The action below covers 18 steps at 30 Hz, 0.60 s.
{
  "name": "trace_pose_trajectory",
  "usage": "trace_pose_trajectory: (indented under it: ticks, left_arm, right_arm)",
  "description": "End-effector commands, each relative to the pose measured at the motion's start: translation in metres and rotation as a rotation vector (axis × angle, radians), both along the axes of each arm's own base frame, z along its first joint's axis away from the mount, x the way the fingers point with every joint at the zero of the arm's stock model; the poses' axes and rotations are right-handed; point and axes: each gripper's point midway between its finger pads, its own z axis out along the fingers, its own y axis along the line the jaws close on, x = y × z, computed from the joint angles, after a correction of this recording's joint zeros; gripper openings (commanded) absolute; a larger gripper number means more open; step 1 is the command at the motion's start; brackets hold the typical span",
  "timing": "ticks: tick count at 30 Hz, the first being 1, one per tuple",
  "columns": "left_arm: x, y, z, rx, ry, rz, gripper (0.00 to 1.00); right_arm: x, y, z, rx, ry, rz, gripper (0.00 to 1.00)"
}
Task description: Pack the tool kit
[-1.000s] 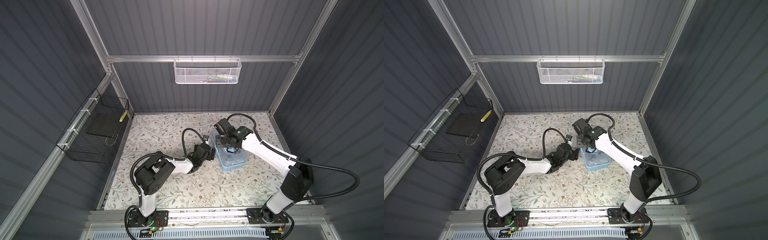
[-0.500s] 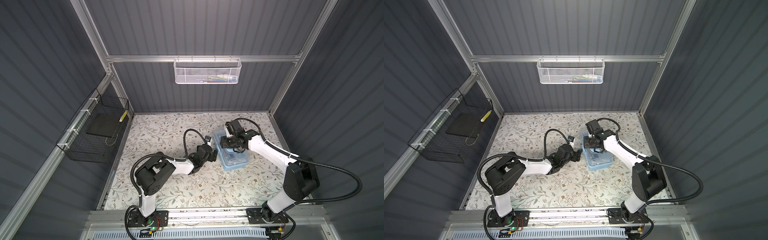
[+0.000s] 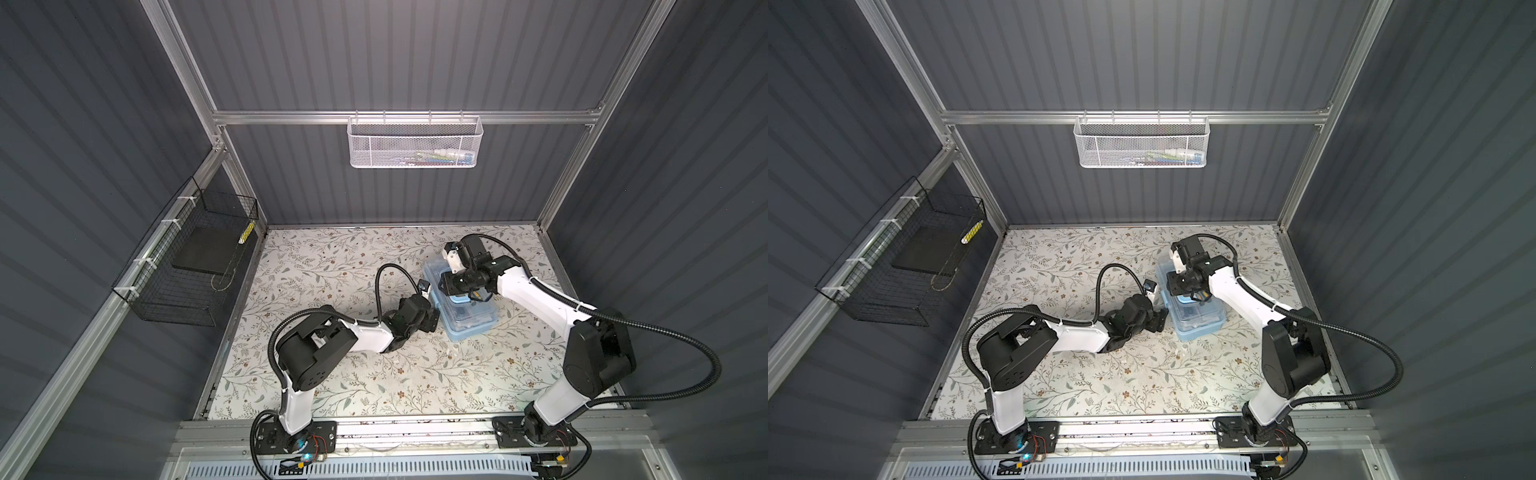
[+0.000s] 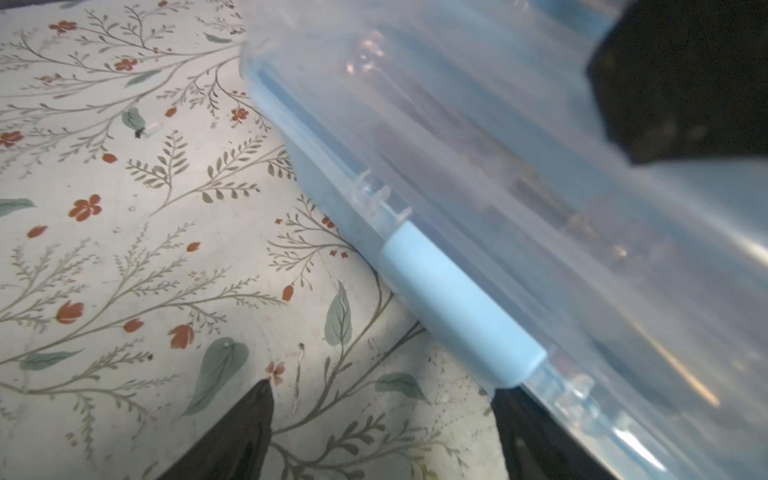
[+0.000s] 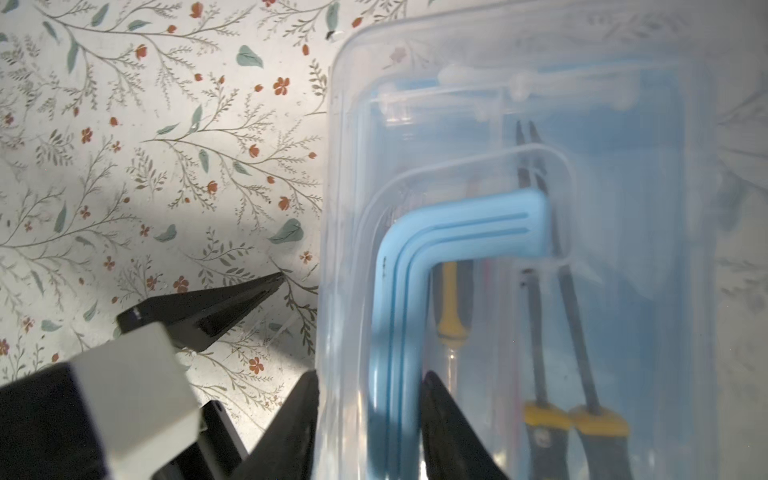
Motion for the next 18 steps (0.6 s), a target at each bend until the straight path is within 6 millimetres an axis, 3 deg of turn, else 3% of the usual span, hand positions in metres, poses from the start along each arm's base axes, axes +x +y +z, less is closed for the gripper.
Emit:
trace_pose_trajectory:
  ticks: [1, 10, 18]
  left_arm:
    - [-0.003, -0.033, 0.033, -0.104, -0.065, -0.075, 0.84]
    - [-0.008, -0.038, 0.039, -0.083, -0.088, -0.106, 0.84]
    - [-0.010, -0.042, 0.049, -0.050, -0.131, -0.157, 0.88]
  right_arm:
    - [-0.050, 0.041, -0.028, 0.111, 0.184, 0.205, 0.40]
    - [-0.053, 0.043, -0.031, 0.113, 0.196, 0.233, 0.38]
    - [-0.040, 0.029, -0.030, 0.102, 0.175, 0.187, 0.41]
